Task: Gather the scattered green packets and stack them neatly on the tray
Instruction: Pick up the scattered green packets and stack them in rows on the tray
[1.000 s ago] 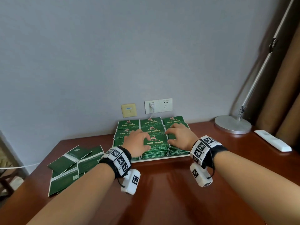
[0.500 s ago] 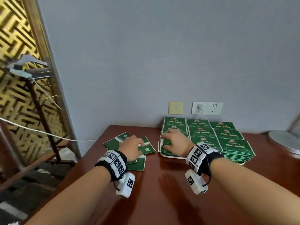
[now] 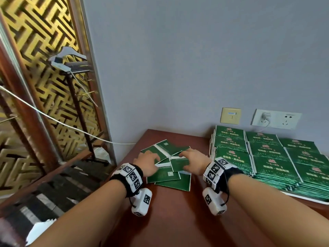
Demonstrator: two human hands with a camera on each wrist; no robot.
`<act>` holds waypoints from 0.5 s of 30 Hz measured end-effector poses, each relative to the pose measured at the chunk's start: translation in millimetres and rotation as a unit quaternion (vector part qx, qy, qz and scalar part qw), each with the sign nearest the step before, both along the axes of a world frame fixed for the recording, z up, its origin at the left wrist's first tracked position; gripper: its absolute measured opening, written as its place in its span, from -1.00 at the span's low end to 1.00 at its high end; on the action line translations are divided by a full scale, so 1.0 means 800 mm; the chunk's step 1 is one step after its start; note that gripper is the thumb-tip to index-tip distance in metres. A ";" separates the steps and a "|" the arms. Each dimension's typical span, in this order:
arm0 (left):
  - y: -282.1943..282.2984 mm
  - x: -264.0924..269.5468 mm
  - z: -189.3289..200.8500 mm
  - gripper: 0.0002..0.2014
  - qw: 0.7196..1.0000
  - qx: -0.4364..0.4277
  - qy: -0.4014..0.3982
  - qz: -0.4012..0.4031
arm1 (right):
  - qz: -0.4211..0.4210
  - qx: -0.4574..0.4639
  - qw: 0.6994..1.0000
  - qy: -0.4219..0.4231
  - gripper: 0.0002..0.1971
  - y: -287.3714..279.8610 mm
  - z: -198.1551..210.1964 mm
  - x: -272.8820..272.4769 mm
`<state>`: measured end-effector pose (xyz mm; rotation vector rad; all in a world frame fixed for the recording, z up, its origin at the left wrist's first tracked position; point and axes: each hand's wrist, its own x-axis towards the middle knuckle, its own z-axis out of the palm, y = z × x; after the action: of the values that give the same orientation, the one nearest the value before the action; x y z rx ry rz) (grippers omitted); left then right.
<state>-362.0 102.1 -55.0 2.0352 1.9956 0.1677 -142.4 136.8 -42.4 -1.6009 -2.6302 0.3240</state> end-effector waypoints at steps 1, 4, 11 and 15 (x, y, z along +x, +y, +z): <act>0.005 -0.002 -0.002 -0.59 1.000 -0.003 0.002 -0.001 | 0.004 -0.010 1.000 -0.001 -0.42 0.005 -0.004 -0.003; 0.021 -0.006 -0.006 -0.52 1.000 -0.015 0.004 -0.009 | 0.013 -0.044 0.999 -0.006 -0.29 0.017 -0.014 -0.009; 0.049 -0.010 -0.012 -0.42 0.999 -0.027 0.020 0.001 | 0.045 -0.058 0.996 -0.055 -0.26 0.031 -0.019 -0.008; 0.056 -0.007 -0.012 -0.44 0.999 -0.023 0.038 0.008 | 0.044 -0.033 0.997 -0.050 -0.36 0.031 -0.019 -0.008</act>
<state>-367.9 146.9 -64.8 2.0271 2.0414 0.0474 -148.7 162.0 -57.9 -1.5640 -2.7988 0.3470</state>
